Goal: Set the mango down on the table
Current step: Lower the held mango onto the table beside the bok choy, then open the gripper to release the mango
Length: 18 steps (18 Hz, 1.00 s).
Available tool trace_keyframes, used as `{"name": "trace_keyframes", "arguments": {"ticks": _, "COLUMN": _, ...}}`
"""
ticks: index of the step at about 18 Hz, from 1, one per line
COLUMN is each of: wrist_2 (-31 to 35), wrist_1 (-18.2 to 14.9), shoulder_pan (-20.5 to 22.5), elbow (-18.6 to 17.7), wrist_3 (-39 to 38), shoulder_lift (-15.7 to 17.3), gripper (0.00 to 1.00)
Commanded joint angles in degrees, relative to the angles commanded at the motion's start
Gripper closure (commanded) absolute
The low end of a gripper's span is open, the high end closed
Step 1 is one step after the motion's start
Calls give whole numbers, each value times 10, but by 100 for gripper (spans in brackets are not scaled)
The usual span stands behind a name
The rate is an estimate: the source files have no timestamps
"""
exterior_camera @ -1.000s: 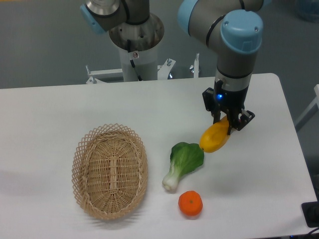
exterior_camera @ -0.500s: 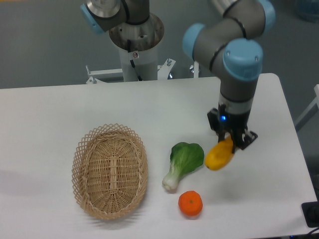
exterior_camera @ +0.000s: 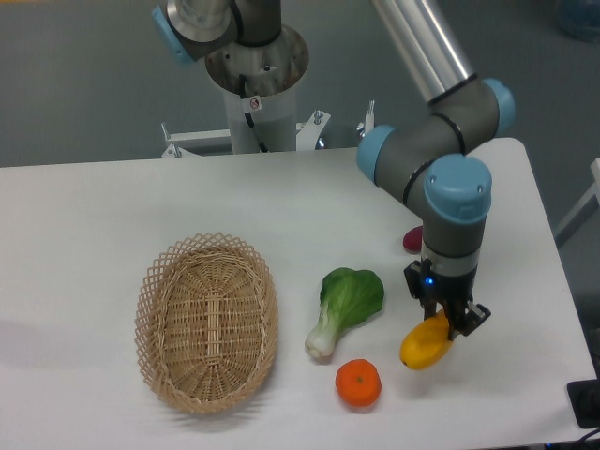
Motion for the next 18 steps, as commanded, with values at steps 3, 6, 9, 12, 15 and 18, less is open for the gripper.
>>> {"name": "trace_keyframes", "arguments": {"ticks": 3, "wrist_2": 0, "wrist_1": 2, "shoulder_pan": 0, "elbow": -15, "wrist_3": 3, "shoulder_lift": 0, "gripper": 53}}
{"name": "trace_keyframes", "arguments": {"ticks": 6, "wrist_2": -2, "wrist_1": 2, "shoulder_pan": -7, "elbow": -25, "wrist_3": 4, "shoulder_lift": -1, "gripper": 52}}
{"name": "trace_keyframes", "arguments": {"ticks": 9, "wrist_2": -2, "wrist_1": 2, "shoulder_pan": -7, "elbow": -31, "wrist_3": 4, "shoulder_lift": 0, "gripper": 50}}
{"name": "trace_keyframes", "arguments": {"ticks": 12, "wrist_2": -2, "wrist_1": 3, "shoulder_pan": -7, "elbow": -26, "wrist_3": 4, "shoulder_lift": 0, "gripper": 21}}
{"name": "trace_keyframes", "arguments": {"ticks": 15, "wrist_2": -2, "wrist_1": 2, "shoulder_pan": -7, "elbow": -18, "wrist_3": -1, "shoulder_lift": 1, "gripper": 0}}
{"name": "trace_keyframes", "arguments": {"ticks": 18, "wrist_2": -2, "wrist_1": 2, "shoulder_pan": -6, "elbow": -11, "wrist_3": -5, "shoulder_lift": 9, "gripper": 0}}
